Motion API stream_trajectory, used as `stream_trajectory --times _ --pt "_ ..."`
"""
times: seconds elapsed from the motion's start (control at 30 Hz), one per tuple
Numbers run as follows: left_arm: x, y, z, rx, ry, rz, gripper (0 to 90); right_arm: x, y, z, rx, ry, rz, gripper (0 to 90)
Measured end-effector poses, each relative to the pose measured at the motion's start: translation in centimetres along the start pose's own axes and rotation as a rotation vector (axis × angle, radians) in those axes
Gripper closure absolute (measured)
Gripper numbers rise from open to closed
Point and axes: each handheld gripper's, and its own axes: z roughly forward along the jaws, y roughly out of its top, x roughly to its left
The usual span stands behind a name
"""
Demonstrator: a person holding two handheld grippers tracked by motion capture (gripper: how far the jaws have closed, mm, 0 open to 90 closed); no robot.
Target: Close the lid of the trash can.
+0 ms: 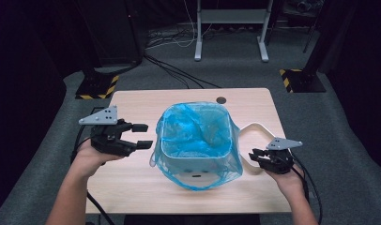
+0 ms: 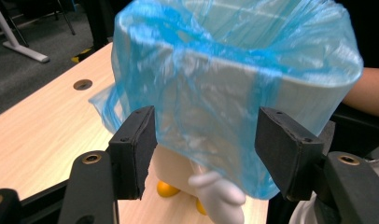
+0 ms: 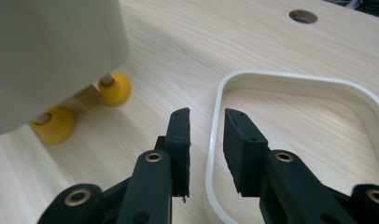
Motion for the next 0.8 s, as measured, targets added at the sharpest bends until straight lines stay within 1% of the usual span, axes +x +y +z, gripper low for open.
stream_trajectory --times 0.07,0.1,0.17,0.2,0.23,0.3,0.37,0.43,0.53,0.67,0.77,0.8 --pt "0.0 -0.3 0.0 -0.004 -0.003 -0.007 38.2 -0.1 -0.2 0.2 0.000 -0.009 0.001 71.8" --pt "0.1 -1.0 0.1 -0.017 -0.016 -0.016 39.0 -0.3 -0.7 0.5 -0.006 -0.029 0.007 72.4" --pt "0.2 -1.7 0.3 -0.022 -0.024 -0.031 39.2 -0.5 -1.0 0.8 -0.007 -0.026 0.027 72.4" --pt "0.2 -1.7 0.3 -0.022 -0.024 -0.031 39.2 -0.5 -1.0 0.8 -0.007 -0.026 0.027 72.4" --pt "0.3 -2.4 0.4 -0.024 -0.018 -0.037 39.2 -0.7 -1.4 1.1 0.004 -0.030 0.030 72.3" --pt "0.4 -3.0 0.5 -0.035 -0.017 -0.047 39.4 -0.9 -1.7 1.5 0.015 -0.030 0.042 72.3" --pt "0.5 -3.6 0.5 -0.042 -0.016 -0.050 39.7 -1.0 -2.0 1.8 0.023 -0.028 0.049 72.0" --pt "0.6 -3.8 0.5 -0.045 -0.015 -0.054 39.7 -1.0 -2.1 1.9 0.027 -0.027 0.053 72.0" --pt "0.7 -4.2 0.3 -0.046 -0.006 -0.064 39.8 -0.9 -2.4 2.7 0.037 -0.018 0.058 70.2" --pt "0.5 -4.3 0.1 -0.044 0.006 -0.060 39.7 -0.8 -2.5 3.2 0.045 -0.011 0.058 68.9" --pt "0.2 -4.4 0.0 -0.039 0.016 -0.055 39.7 -0.7 -2.7 3.6 0.058 -0.008 0.054 68.6" --pt "0.2 -4.5 0.0 -0.037 0.017 -0.053 39.6 -0.7 -2.8 3.7 0.064 -0.003 0.059 68.3"
